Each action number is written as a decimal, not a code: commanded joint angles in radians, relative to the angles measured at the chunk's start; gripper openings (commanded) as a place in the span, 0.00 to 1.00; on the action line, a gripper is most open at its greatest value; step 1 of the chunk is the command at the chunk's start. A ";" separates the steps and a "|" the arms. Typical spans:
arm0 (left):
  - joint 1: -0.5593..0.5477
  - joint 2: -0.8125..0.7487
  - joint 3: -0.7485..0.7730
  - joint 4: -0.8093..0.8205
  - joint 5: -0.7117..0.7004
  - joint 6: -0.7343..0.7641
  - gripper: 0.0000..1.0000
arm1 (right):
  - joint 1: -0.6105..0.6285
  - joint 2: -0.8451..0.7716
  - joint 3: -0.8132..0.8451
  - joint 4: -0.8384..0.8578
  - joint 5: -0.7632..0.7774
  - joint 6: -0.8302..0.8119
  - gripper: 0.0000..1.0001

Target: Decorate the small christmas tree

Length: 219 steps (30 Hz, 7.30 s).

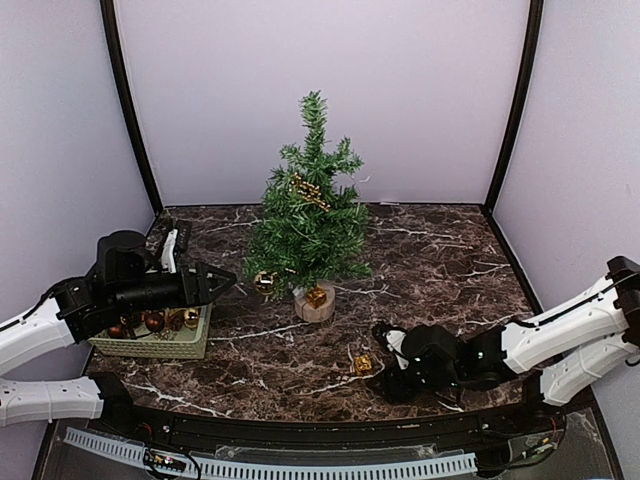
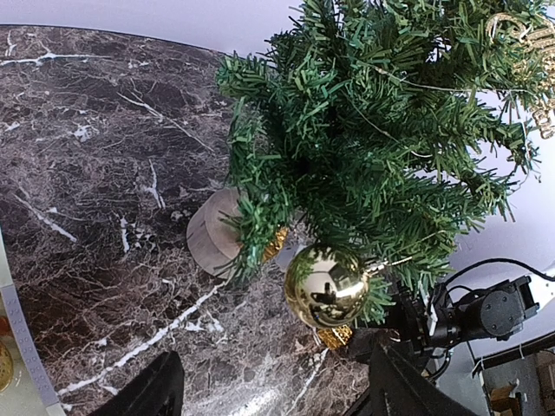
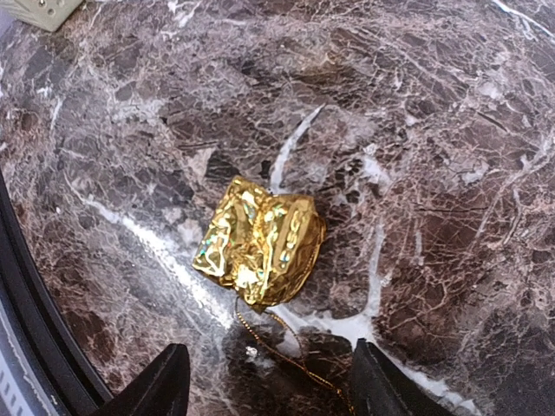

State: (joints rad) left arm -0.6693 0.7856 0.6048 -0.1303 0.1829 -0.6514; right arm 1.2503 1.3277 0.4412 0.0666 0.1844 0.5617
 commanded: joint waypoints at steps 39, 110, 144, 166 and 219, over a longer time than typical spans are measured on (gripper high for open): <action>0.027 0.020 -0.054 -0.024 -0.082 -0.031 0.76 | -0.268 0.091 -0.038 0.806 -0.095 -0.022 0.00; 0.042 -0.002 -0.182 0.042 0.060 0.042 0.79 | -0.240 0.423 0.071 0.692 0.114 -0.253 0.59; 0.046 0.049 -0.169 0.042 0.077 0.047 0.80 | -0.260 0.478 0.082 0.774 0.110 -0.251 0.61; 0.051 0.054 -0.160 0.033 0.080 0.053 0.81 | -0.244 0.477 0.125 0.762 0.205 -0.238 0.37; 0.053 0.035 -0.166 0.016 0.067 0.050 0.81 | -0.361 0.644 0.387 0.820 -0.179 -0.352 0.35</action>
State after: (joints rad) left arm -0.6235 0.8356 0.4221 -0.1013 0.2531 -0.6128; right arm 0.8955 1.9507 0.7959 0.8795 0.0242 0.2222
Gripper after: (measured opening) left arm 0.812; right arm 0.339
